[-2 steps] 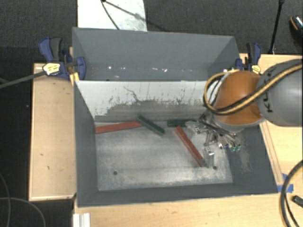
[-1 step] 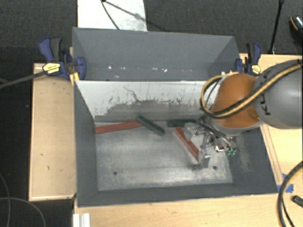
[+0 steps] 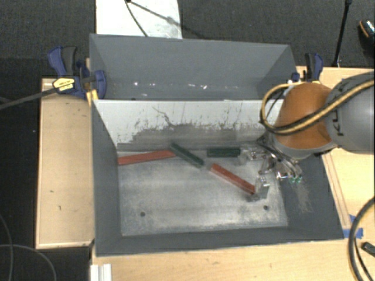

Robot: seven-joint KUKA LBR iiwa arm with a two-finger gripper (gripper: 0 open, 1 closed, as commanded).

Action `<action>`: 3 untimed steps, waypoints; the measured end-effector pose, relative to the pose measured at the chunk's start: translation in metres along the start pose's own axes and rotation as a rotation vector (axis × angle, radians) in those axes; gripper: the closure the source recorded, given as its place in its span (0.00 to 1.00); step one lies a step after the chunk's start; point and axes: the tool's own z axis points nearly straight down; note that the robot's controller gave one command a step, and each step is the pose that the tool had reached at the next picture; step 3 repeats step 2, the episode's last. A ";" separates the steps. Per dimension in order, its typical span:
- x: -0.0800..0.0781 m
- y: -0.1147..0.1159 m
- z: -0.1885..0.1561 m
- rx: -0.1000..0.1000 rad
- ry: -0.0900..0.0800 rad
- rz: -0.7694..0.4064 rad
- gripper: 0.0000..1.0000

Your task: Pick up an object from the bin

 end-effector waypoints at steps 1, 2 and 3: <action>0.001 0.002 0.000 -0.002 0.002 -0.004 1.00; 0.035 -0.006 -0.240 0.002 -0.006 -0.116 1.00; 0.035 -0.006 -0.240 0.002 -0.006 -0.116 1.00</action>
Offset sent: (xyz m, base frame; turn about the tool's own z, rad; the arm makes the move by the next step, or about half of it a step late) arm 0.0000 0.0000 0.0000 0.0000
